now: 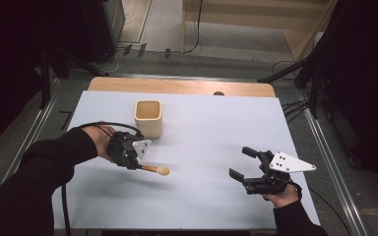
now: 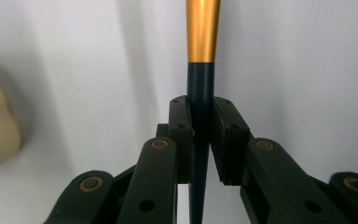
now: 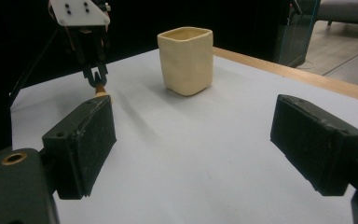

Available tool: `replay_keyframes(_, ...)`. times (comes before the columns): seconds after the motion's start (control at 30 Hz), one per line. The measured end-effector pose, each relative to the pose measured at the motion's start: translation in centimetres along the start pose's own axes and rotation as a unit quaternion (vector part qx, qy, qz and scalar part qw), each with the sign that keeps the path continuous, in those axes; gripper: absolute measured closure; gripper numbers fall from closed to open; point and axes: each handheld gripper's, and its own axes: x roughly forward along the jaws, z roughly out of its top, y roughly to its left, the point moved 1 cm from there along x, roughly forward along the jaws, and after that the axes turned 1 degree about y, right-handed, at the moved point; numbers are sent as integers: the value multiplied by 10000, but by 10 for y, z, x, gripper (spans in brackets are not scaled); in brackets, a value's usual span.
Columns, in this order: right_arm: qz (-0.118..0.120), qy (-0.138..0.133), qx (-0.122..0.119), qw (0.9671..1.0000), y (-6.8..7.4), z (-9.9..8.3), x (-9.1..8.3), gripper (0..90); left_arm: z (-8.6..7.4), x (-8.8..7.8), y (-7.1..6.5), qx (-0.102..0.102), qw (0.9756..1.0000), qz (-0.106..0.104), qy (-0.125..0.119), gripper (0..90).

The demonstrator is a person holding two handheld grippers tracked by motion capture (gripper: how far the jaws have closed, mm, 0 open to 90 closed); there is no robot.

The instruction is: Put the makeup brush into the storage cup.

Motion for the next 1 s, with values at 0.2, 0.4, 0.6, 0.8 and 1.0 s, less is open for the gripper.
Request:
replay_keyframes(0.2, 5, 11, -9, 10000, 0, 0, 0, 147, -1, -16, -3, -447, 9984, 95, -324, 804)
replay_keyframes(0.4, -8, 23, -14, 10000, 0, -1, 0, 147, -6, -32, -3, -776, 9935, 165, -819, 803)
replay_keyframes(0.6, -11, 42, 6, 10000, 0, -1, 1, 147, -13, -44, 0, -1171, 9837, 219, -1345, 804)
replay_keyframes(0.8, -17, 47, 4, 10000, 0, -1, 1, 147, -21, -47, -2, -1490, 9689, 334, -1948, 804)
replay_keyframes(1.0, -12, 59, 0, 10000, 0, -1, 1, 147, -23, -44, -8, -1831, 9541, 373, -2342, 804)
